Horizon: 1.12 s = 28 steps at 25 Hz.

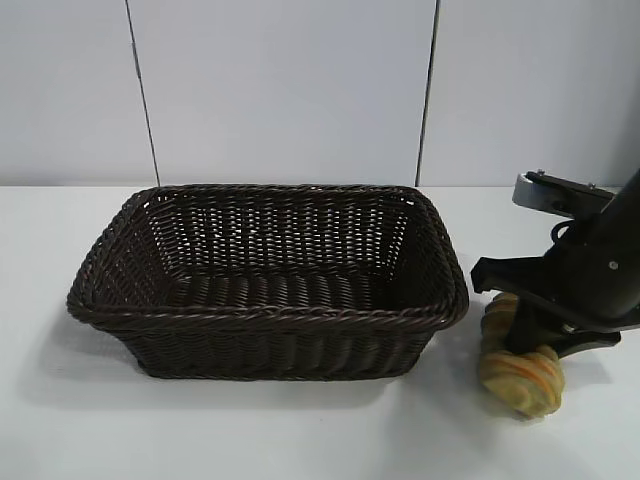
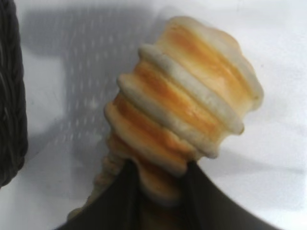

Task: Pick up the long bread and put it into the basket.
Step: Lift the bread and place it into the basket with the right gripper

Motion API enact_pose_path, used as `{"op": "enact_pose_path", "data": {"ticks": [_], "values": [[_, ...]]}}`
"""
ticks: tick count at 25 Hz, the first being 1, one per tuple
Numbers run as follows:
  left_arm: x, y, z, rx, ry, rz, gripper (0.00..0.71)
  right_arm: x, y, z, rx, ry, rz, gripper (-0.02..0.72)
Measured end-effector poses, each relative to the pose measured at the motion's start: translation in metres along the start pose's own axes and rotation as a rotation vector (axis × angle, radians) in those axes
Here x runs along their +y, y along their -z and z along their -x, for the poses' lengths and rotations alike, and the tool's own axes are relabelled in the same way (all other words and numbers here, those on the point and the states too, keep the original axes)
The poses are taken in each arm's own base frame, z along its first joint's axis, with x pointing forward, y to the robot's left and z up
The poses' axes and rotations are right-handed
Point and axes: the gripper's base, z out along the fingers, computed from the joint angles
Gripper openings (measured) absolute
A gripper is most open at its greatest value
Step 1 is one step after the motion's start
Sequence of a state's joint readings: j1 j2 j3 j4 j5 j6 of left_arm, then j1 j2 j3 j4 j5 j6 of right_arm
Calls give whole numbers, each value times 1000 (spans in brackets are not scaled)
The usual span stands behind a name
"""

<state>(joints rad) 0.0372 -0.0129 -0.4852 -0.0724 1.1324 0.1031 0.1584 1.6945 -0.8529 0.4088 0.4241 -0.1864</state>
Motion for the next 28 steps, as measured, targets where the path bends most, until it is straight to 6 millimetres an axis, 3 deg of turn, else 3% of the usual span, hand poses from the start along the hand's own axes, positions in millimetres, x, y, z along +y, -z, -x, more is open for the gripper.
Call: {"op": "enact_pose_path", "data": {"ticks": [8, 12, 15, 19, 24, 28], "values": [[0, 0, 0, -2, 0, 0, 694, 14, 69, 36, -80, 44, -35, 104], [0, 0, 0, -2, 0, 0, 694, 23, 83, 46, -91, 62, -27, 104], [0, 0, 0, -2, 0, 0, 694, 43, 88, 51, -109, 109, 3, 104], [0, 0, 0, -2, 0, 0, 694, 85, 84, 59, -119, 184, 63, 104], [0, 0, 0, -2, 0, 0, 694, 132, 55, 63, -81, 325, 96, 104], [0, 0, 0, -2, 0, 0, 694, 161, 33, 63, -76, 654, 67, 104]]}}
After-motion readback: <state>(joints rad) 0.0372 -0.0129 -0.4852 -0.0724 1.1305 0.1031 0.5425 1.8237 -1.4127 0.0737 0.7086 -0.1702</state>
